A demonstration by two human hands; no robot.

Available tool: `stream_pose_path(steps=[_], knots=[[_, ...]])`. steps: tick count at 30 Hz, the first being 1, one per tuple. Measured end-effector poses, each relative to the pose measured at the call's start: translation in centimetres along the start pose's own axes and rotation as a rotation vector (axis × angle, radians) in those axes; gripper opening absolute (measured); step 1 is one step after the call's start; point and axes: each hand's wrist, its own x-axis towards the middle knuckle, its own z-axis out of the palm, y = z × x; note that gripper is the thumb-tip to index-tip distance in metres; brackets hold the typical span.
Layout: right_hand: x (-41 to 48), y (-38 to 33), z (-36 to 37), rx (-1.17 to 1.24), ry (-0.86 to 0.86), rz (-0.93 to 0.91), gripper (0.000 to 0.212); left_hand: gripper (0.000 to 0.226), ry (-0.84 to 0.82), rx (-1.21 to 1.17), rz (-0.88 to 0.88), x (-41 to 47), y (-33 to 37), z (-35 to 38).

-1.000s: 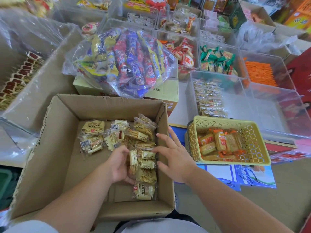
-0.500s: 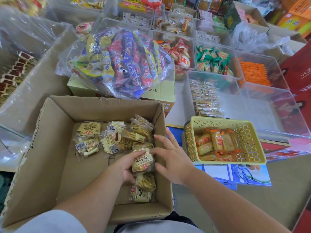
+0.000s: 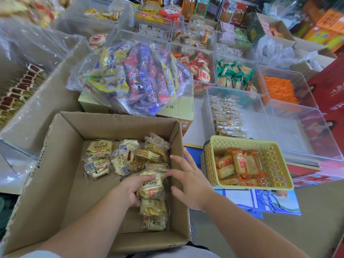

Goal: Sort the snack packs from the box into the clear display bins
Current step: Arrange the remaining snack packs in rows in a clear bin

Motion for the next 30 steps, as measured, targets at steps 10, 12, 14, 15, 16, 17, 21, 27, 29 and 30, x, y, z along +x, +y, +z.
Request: stream_pose_path(steps=[10, 12, 14, 15, 16, 17, 21, 27, 29, 30], knots=[[0.2, 0.7, 0.4, 0.066, 0.011, -0.047, 0.043, 0.068, 0.046, -0.114, 0.331, -7.8, -0.1, -3.7], [0.1, 0.8, 0.3, 0.062, 0.004, -0.055, 0.046, 0.057, -0.014, -0.277, 0.413, -8.9, -0.5, -3.5], [0.1, 0.5, -0.3, 0.071, -0.03, -0.054, 0.052, 0.05, -0.089, -0.455, 0.477, -9.8, -1.1, -3.2], [0.1, 0.2, -0.7, 0.094, -0.051, -0.05, 0.056, 0.05, -0.118, -0.524, 0.498, -10.2, -1.4, -2.8], [0.2, -0.1, -1.2, 0.139, -0.064, -0.046, 0.061, 0.052, -0.146, -0.586, 0.515, -10.7, -1.7, -2.4], [0.1, -0.4, -1.8, 0.217, -0.064, -0.042, 0.064, 0.053, -0.171, -0.642, 0.532, -11.0, -1.9, -1.9], [-1.2, -1.1, -4.3, 0.692, -0.003, -0.065, 0.048, 0.047, -0.234, -0.78, 0.62, -11.8, -2.5, 0.8], [-3.1, 1.7, -7.7, 0.718, 0.073, -0.372, 0.07, 0.081, -0.27, -0.846, 0.723, -12.5, -3.0, 7.6], [-3.3, 3.8, -8.6, 0.505, 0.133, -0.488, 0.079, 0.073, -0.267, -0.895, 0.734, -12.5, -3.0, 10.3], [-3.4, 5.0, -9.1, 0.407, 0.163, -0.529, 0.078, 0.064, -0.275, -0.918, 0.737, -12.4, -3.0, 11.7]])
